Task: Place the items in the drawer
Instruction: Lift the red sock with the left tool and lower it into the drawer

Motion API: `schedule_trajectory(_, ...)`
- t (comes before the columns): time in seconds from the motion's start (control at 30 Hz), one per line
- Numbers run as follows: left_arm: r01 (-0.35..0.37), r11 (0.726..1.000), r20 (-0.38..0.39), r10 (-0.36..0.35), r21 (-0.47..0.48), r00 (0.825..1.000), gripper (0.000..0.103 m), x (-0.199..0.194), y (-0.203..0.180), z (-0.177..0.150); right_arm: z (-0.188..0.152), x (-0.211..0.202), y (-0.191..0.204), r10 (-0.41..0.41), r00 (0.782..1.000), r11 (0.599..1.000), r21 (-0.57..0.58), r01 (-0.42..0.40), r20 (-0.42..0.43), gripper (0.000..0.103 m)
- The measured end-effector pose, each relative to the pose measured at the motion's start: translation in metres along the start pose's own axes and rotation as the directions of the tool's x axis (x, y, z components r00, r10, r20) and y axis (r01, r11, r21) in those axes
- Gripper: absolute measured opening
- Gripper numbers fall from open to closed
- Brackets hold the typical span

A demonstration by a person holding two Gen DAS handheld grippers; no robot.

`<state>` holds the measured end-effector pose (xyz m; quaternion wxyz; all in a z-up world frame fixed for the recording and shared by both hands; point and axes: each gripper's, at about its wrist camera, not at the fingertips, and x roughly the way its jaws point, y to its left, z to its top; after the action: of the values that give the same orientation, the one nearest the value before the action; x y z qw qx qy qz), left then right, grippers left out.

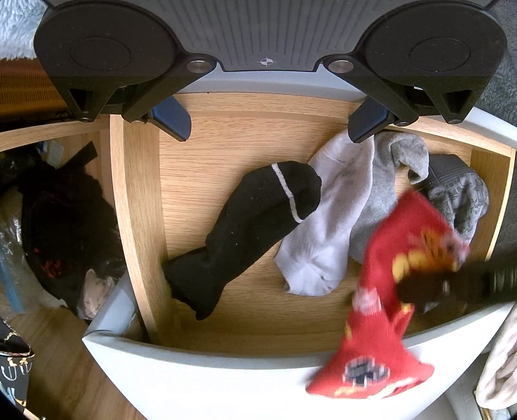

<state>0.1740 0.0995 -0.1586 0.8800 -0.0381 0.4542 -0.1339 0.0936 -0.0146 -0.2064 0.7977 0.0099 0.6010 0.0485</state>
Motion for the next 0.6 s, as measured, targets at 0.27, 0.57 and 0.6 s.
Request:
schedule_trajectory(0.27, 0.016, 0.996, -0.083, -0.024, -0.090, 0.996, 0.005, 0.007, 0.013, -0.021, -0.001, 0.000, 0.000, 0.000, 1.000, 1.000, 0.000, 0.000, 0.001, 0.103)
schedule_trajectory(0.57, -0.016, 0.996, -0.143, 0.003, -0.092, 0.990, 0.005, 0.017, 0.021, -0.030, -0.001, 0.000, 0.000, 0.000, 1.000, 1.000, 0.000, 0.000, 0.001, 0.103)
schedule_trajectory(0.6, -0.024, 0.995, -0.146, 0.010, -0.095, 0.989, 0.005, 0.018, 0.023, -0.030, -0.001, 0.000, 0.000, 0.000, 1.000, 1.000, 0.000, 0.000, 0.001, 0.103)
